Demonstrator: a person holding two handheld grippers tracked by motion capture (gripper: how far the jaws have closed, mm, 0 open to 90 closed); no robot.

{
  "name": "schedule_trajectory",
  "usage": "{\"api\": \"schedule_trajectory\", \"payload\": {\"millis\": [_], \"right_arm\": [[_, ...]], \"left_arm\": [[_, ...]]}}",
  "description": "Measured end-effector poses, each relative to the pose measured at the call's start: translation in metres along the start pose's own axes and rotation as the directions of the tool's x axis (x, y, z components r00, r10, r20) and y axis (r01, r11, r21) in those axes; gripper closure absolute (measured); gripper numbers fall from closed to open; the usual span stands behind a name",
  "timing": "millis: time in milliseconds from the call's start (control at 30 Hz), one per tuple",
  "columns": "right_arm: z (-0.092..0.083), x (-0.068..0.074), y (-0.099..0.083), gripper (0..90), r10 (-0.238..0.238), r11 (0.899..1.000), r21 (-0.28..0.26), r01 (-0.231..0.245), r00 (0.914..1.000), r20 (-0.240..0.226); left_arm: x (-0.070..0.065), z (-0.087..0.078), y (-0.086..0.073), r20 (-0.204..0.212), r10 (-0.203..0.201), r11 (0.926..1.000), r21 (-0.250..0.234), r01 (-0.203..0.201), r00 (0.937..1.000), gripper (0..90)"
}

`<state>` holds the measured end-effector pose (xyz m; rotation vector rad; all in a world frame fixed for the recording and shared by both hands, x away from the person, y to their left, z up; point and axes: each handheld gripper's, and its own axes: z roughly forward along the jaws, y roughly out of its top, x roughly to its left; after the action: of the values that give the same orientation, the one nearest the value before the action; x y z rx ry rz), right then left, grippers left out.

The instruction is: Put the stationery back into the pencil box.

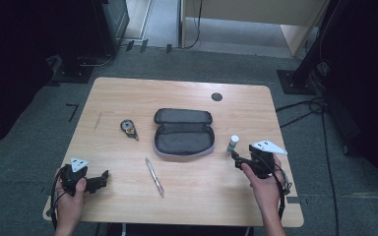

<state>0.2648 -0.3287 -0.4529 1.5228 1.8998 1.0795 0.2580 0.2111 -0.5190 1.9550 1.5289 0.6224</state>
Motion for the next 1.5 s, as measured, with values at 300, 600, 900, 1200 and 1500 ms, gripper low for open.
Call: {"api": "schedule_trajectory", "payload": {"millis": [300,600,900,1200,1500], "right_arm": [[0.016,0.003,0.006,37.3,-0.005,1.000,0.006,0.005,0.9997,0.023],[0.027,0.005,0.008,40.4,-0.007,1.000,0.015,0.007,0.9996,0.029],[0.037,0.005,0.013,45.8,-0.012,0.999,0.031,0.011,0.9990,0.042],[0.045,0.007,0.014,58.8,-0.019,0.999,0.045,0.018,0.9993,0.031],[0.045,0.007,0.015,65.7,-0.040,0.998,0.054,0.039,0.9990,0.018]], "left_arm": [[0.000,0.000,0.000,0.001,0.001,1.0000,0.000,-0.001,1.0000,1.0],[0.000,0.000,0.000,0.003,0.002,1.0000,-0.001,-0.002,1.0000,1.0],[0.000,0.000,0.000,0.003,0.001,1.0000,-0.001,-0.001,1.0000,1.0],[0.000,0.000,0.000,0.003,0.001,1.0000,-0.002,-0.001,1.0000,1.0],[0.000,0.000,0.000,0.003,0.001,1.0000,-0.001,-0.001,1.0000,1.0]]}}
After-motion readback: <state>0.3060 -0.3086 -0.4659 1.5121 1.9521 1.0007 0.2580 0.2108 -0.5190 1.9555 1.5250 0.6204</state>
